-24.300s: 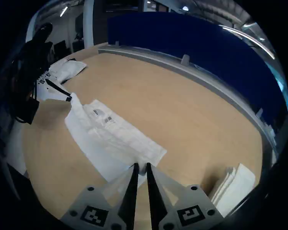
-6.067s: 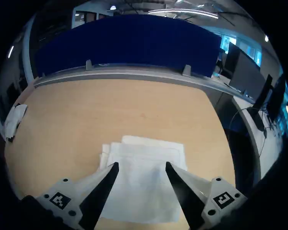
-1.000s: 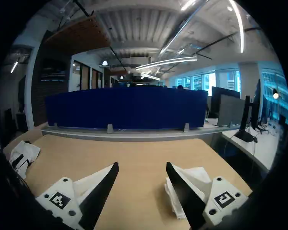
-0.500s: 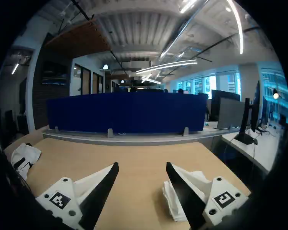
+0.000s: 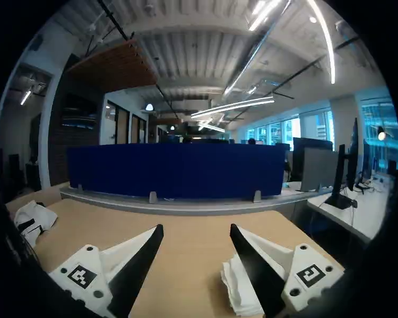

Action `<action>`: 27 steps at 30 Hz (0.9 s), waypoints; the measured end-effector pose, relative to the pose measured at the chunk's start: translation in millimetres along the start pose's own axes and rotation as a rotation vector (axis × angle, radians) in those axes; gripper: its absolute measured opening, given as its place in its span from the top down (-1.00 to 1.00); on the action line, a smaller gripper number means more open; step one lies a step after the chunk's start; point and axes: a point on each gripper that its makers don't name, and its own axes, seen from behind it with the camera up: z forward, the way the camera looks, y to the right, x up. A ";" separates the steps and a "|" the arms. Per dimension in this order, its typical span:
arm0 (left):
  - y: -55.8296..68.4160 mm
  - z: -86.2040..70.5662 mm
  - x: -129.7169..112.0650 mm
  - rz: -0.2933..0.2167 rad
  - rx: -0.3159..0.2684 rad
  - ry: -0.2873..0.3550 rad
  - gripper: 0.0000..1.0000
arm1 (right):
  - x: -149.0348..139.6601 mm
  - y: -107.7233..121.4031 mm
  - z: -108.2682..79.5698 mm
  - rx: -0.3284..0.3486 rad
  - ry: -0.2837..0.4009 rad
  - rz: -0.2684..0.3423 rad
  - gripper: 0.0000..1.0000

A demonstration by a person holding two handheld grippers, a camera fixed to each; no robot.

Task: Fold towel

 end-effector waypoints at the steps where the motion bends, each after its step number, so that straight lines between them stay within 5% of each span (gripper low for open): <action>1: -0.1 0.0 0.0 0.000 0.000 0.000 -0.83 | -3.2 -1.1 1.2 0.006 0.005 0.001 -0.96; 18: -2.8 -0.5 -1.0 0.001 0.000 0.000 -0.83 | -96.1 15.8 24.8 -0.008 0.031 0.057 -0.96; 27: -3.9 -0.2 -1.2 0.001 0.000 0.000 -0.83 | -118.7 18.7 29.1 -0.019 0.033 0.091 -0.97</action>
